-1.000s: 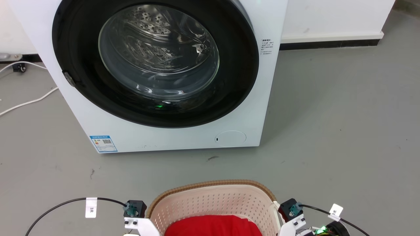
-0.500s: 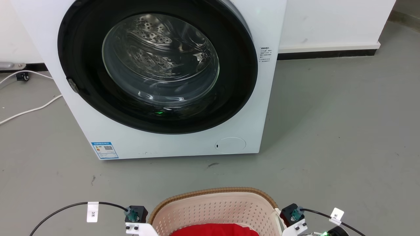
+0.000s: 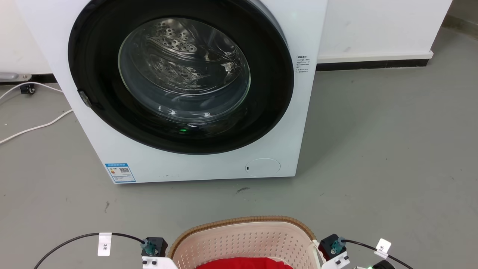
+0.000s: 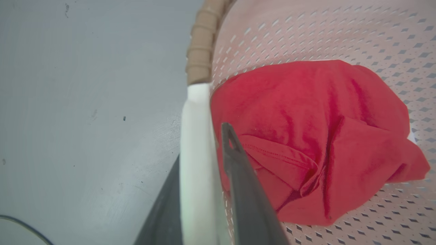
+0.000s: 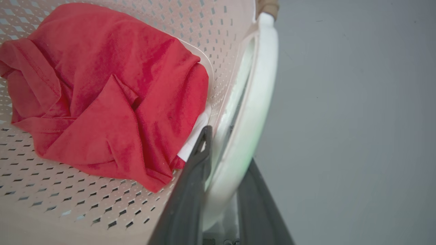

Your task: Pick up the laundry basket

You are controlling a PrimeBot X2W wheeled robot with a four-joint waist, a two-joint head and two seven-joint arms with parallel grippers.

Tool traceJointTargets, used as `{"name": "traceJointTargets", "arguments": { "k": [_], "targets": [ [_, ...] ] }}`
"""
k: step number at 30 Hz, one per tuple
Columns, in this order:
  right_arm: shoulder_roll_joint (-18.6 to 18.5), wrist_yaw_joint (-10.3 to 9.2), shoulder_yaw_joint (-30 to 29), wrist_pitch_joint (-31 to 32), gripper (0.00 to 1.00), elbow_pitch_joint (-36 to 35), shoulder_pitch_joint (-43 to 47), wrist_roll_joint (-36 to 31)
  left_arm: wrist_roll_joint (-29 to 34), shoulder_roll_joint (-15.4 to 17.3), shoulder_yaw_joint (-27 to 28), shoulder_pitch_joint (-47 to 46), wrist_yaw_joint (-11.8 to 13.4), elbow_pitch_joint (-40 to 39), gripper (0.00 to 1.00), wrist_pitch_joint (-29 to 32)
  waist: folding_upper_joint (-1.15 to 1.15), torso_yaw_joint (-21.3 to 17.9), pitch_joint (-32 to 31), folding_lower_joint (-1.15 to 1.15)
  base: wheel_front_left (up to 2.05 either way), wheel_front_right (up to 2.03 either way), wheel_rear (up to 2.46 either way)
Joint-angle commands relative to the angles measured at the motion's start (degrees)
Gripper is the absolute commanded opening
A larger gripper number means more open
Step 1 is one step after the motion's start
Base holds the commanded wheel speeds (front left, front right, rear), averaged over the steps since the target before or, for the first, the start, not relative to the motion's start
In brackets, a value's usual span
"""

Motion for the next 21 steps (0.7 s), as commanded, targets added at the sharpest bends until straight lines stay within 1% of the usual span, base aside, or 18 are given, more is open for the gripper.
{"name": "traceJointTargets", "arguments": {
  "k": [1,21],
  "targets": [
    [0.5,0.48,0.4,-0.6,0.00,-0.4,-0.4,0.2,-0.1,-0.9,-0.6,-0.7,-1.2,-0.7,0.00,-0.4,0.00,0.0,0.0,0.00,0.00,0.00,0.00],
    [0.4,0.48,3.8,-1.1,0.00,0.2,-0.9,3.4,-3.7,-0.7,-4.2,-1.3,-1.2,0.2,0.00,-1.3,0.00,-0.1,-0.3,0.00,0.00,0.00,0.00]
  ]
}}
